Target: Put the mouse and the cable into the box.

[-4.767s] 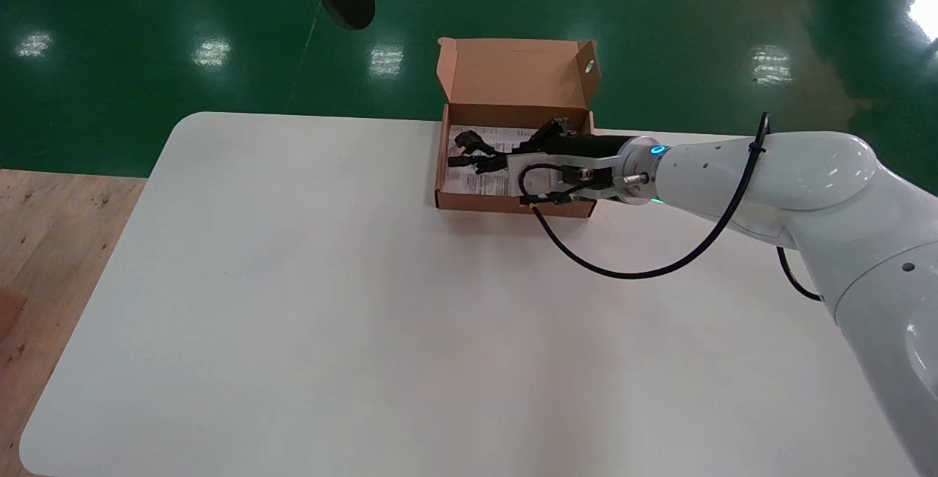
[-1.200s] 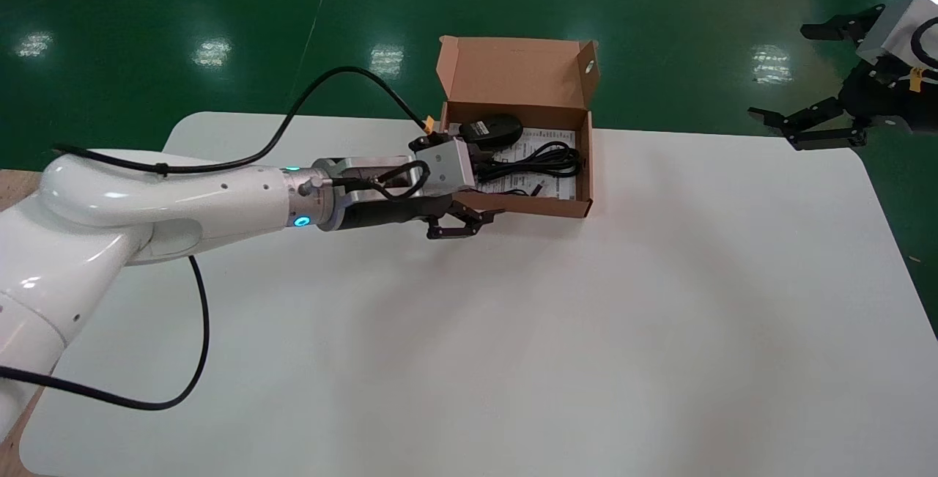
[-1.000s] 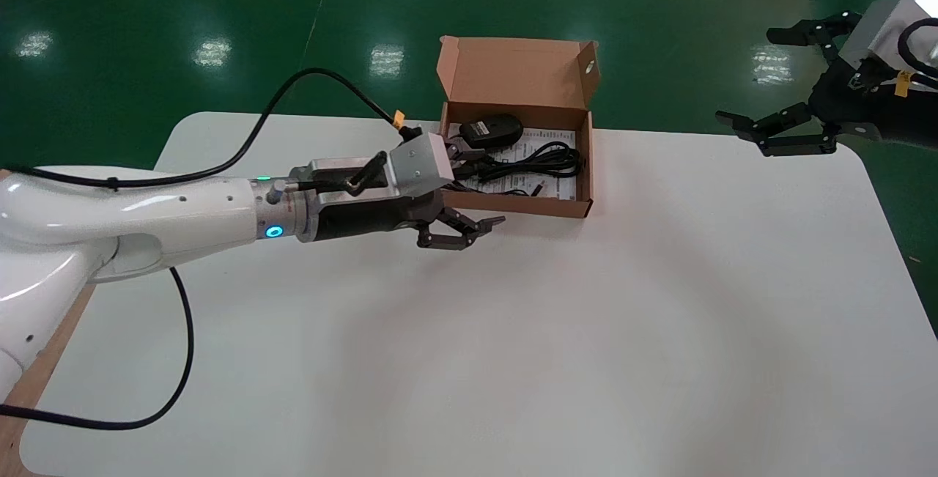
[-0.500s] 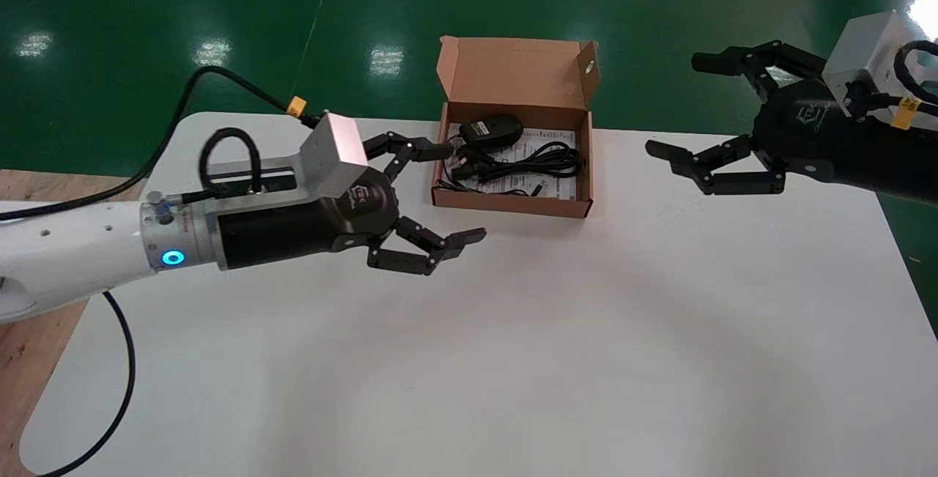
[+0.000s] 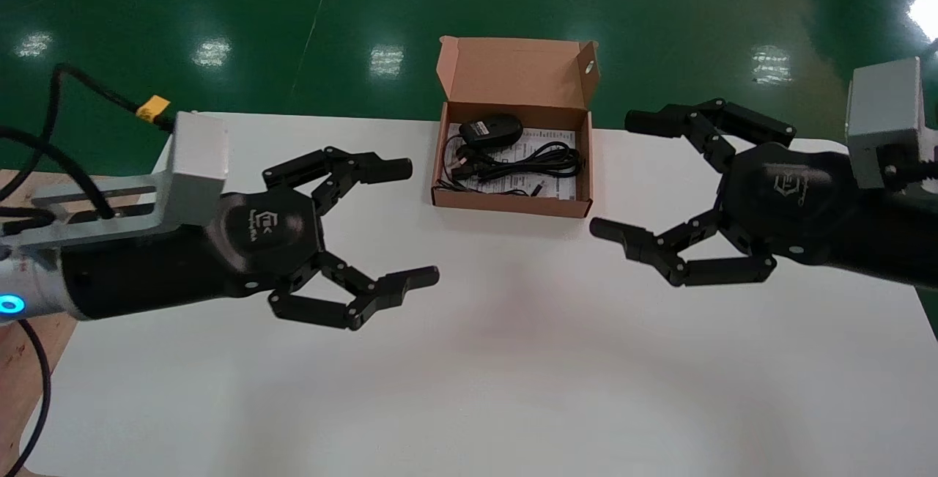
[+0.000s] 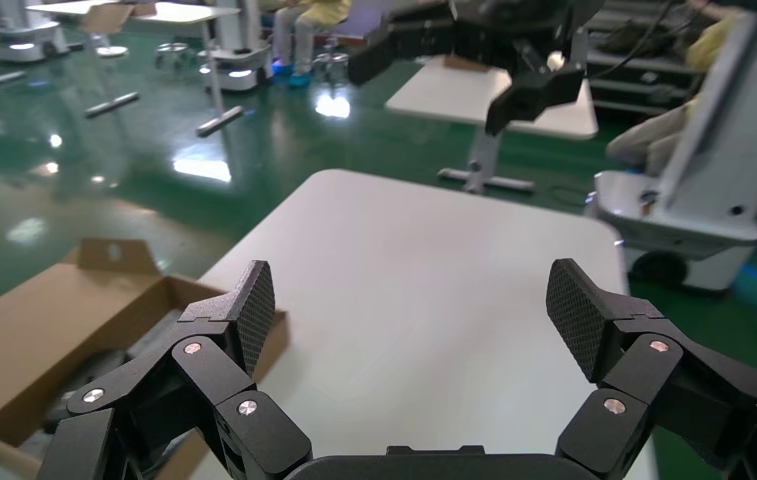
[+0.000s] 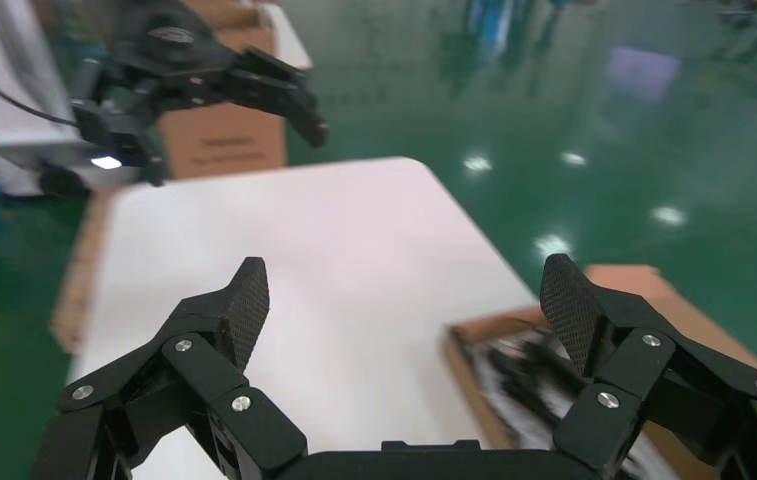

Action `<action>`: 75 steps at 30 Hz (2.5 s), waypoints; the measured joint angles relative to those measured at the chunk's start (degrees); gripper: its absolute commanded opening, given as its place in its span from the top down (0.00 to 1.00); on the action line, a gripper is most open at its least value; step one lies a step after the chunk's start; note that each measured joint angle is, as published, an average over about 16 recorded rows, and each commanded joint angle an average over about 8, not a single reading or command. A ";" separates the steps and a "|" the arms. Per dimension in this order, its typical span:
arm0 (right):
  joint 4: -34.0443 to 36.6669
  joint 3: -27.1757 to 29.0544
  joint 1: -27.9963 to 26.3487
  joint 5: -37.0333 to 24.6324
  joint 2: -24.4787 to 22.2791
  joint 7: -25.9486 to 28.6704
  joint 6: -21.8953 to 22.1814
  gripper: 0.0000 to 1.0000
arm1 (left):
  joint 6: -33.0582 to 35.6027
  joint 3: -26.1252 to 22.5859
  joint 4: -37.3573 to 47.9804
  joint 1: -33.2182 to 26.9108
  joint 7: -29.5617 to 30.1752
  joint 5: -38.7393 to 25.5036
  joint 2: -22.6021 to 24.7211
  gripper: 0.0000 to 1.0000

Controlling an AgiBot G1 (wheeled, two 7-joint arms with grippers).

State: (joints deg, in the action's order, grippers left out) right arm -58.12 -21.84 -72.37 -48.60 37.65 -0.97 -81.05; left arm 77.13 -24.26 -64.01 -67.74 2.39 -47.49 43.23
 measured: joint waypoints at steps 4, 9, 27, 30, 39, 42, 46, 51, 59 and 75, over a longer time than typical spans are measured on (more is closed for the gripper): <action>-5.01 1.89 3.50 2.19 -0.85 3.80 -1.51 0.00 | 3.02 2.91 -3.38 2.18 2.95 1.99 -2.90 0.00; -10.71 4.02 7.47 4.66 -1.81 8.06 -3.21 0.00 | 6.17 5.93 -6.90 4.44 5.95 4.05 -5.91 0.00; -16.99 6.42 11.90 7.54 -2.89 12.43 -5.10 0.00 | 9.01 8.65 -10.09 6.50 8.49 6.02 -8.61 0.00; -16.64 6.29 11.66 7.38 -2.84 12.27 -4.99 0.00 | 8.91 8.56 -9.98 6.43 8.47 5.96 -8.53 0.00; -15.99 6.04 11.22 7.04 -2.74 11.97 -4.79 0.00 | 8.71 8.40 -9.75 6.31 8.41 5.79 -8.37 0.00; -15.86 5.99 11.13 6.97 -2.72 11.91 -4.75 0.00 | 8.68 8.36 -9.71 6.29 8.40 5.76 -8.34 0.00; -15.73 5.94 11.03 6.89 -2.70 11.85 -4.72 0.00 | 8.65 8.33 -9.67 6.27 8.38 5.73 -8.31 0.00; -15.62 5.90 10.95 6.84 -2.68 11.80 -4.69 0.00 | 8.62 8.31 -9.63 6.25 8.37 5.71 -8.29 0.00; -15.52 5.87 10.88 6.80 -2.66 11.75 -4.67 0.00 | 8.59 8.28 -9.59 6.22 8.35 5.68 -8.26 0.00; -15.44 5.81 10.81 6.73 -2.63 11.70 -4.62 0.00 | 8.55 8.24 -9.54 6.19 8.35 5.64 -8.22 0.00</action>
State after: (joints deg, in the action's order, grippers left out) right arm -73.56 -16.03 -61.55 -41.87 35.02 10.72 -85.67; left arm 85.68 -16.02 -73.55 -61.56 10.74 -41.85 35.01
